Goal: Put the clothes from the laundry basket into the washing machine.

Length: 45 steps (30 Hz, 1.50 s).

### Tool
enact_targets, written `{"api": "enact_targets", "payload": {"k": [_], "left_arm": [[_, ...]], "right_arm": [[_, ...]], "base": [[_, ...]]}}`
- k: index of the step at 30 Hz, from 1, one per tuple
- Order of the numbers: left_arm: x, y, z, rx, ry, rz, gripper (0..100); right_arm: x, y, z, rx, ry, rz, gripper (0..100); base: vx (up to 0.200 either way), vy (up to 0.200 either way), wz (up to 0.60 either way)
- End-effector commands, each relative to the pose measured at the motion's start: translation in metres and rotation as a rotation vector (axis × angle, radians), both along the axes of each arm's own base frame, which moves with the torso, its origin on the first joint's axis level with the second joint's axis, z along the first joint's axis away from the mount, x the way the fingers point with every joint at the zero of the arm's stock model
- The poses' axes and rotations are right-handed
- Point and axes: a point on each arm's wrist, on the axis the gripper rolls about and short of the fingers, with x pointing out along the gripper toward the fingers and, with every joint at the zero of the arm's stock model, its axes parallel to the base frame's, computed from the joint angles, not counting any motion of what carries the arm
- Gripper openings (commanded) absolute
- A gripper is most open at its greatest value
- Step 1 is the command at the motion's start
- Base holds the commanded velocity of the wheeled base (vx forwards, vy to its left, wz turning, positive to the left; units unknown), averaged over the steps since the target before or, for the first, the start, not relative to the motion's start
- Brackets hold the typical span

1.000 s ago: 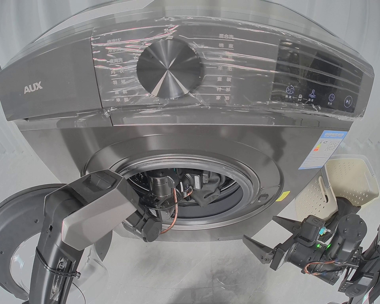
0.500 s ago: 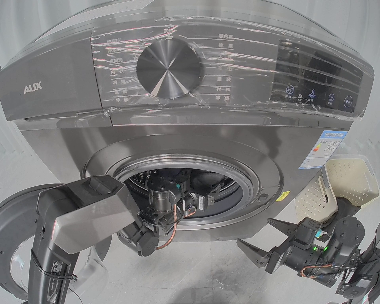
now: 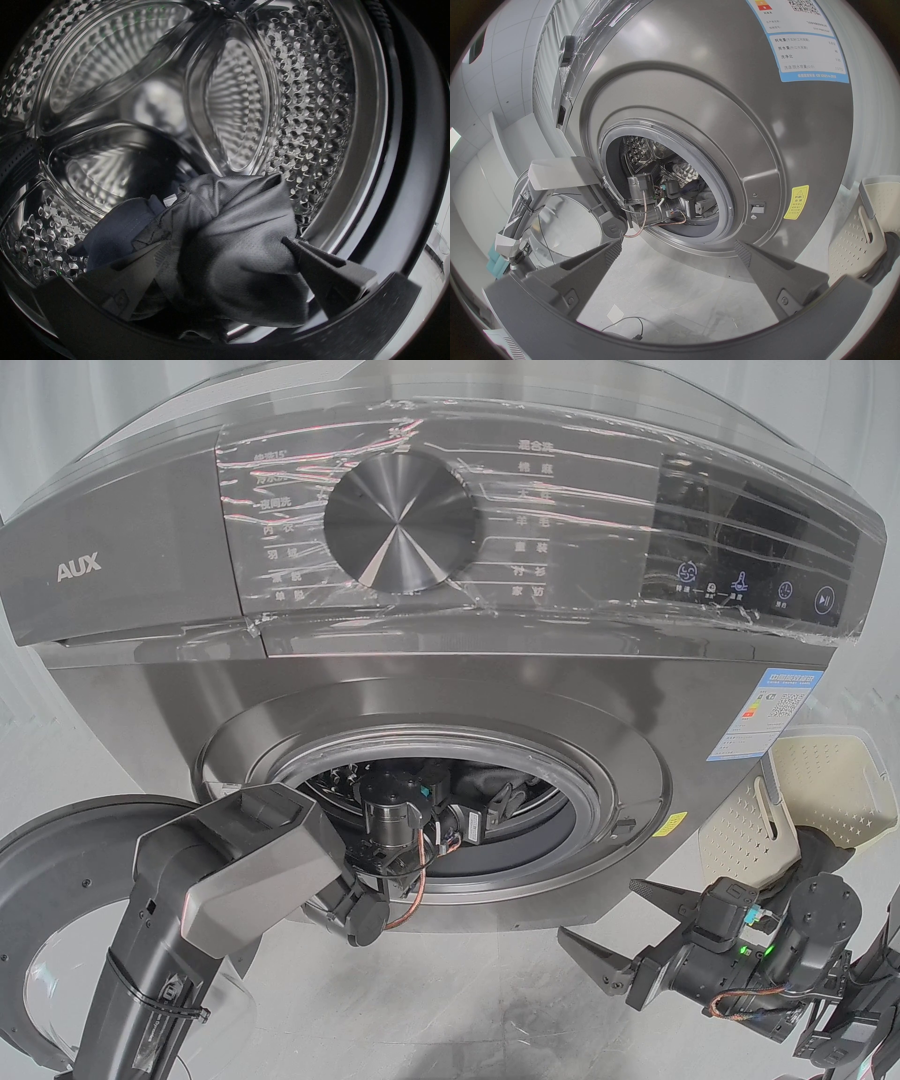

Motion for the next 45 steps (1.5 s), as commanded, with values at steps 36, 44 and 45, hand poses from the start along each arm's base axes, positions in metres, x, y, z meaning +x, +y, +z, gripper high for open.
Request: {"api": "enact_targets", "payload": {"k": [36, 44, 45], "left_arm": [[0.015, -0.002, 0.051, -0.124, -0.081, 0.116, 100], [-0.066, 0.012, 0.051, -0.035, 0.018, 0.046, 100], [-0.072, 0.014, 0.052, -0.029, 0.025, 0.043, 100]], "right_arm": [[0.001, 0.003, 0.003, 0.015, -0.011, 0.008, 100], [0.000, 0.003, 0.003, 0.014, -0.014, 0.013, 100], [-0.001, 0.004, 0.003, 0.015, -0.013, 0.017, 100]], "base": [[0.000, 0.000, 0.00], [0.000, 0.000, 0.00], [0.000, 0.000, 0.00]]}}
